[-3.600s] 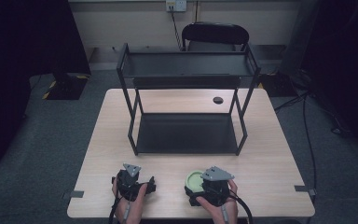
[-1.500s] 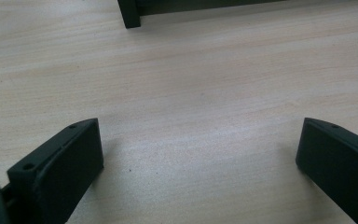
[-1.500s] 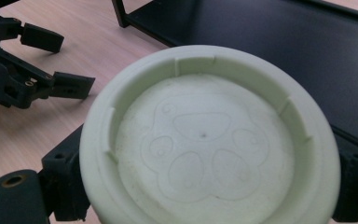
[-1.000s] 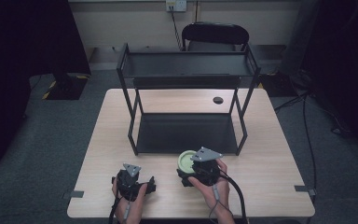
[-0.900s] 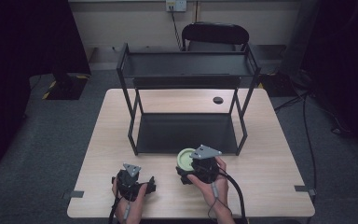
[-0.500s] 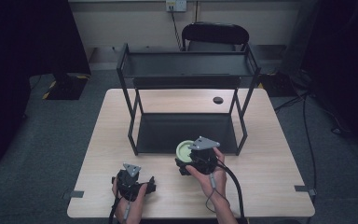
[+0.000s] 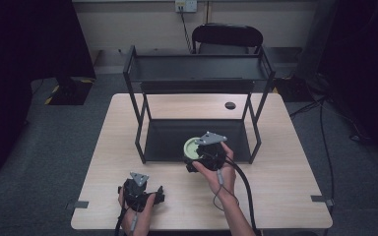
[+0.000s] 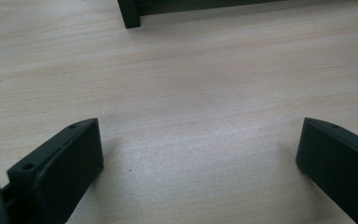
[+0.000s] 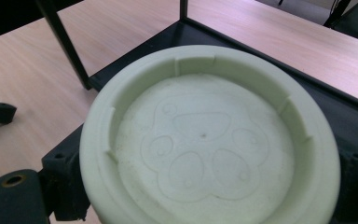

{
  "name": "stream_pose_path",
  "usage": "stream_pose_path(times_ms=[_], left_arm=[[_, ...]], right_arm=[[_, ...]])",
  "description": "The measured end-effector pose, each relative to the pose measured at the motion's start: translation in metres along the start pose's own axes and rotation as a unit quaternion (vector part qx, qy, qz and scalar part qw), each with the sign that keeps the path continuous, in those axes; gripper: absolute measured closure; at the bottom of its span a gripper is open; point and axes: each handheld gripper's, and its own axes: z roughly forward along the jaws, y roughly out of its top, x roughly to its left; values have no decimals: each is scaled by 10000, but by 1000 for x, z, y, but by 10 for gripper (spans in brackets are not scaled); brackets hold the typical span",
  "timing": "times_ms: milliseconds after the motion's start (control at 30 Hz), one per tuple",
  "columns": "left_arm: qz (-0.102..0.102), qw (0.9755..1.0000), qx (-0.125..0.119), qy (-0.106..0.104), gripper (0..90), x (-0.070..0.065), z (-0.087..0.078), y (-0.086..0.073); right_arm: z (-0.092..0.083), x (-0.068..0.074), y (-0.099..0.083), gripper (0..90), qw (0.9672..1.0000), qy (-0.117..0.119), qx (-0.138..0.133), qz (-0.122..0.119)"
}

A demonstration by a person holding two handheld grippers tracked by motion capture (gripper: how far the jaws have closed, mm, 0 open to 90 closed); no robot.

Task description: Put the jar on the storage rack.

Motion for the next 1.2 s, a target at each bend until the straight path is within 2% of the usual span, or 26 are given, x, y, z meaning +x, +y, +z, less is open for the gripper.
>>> stream_pose_path(times_ms=[267,567,633,767,1000,1200], left_arm=[[0,10000,1,0,0,0,0,0],[1,10000,6,-1,0,0,0,0],[2,10000,6,-1,0,0,0,0],[2,10000,6,-1,0,0,0,0],[1,10000,7,-1,0,0,0,0],[-1,10000,3,-1,0,0,0,0]], right_arm=[[13,-11,14,112,9999,-149,19,48],[28,-22,20,112,9997,-212,67,117],[35,-26,21,112,9994,-271,91,191],[44,-32,24,112,9992,-321,153,164],[64,-39,25,112,9989,-336,256,217],[81,-43,17,112,9983,-379,340,285]])
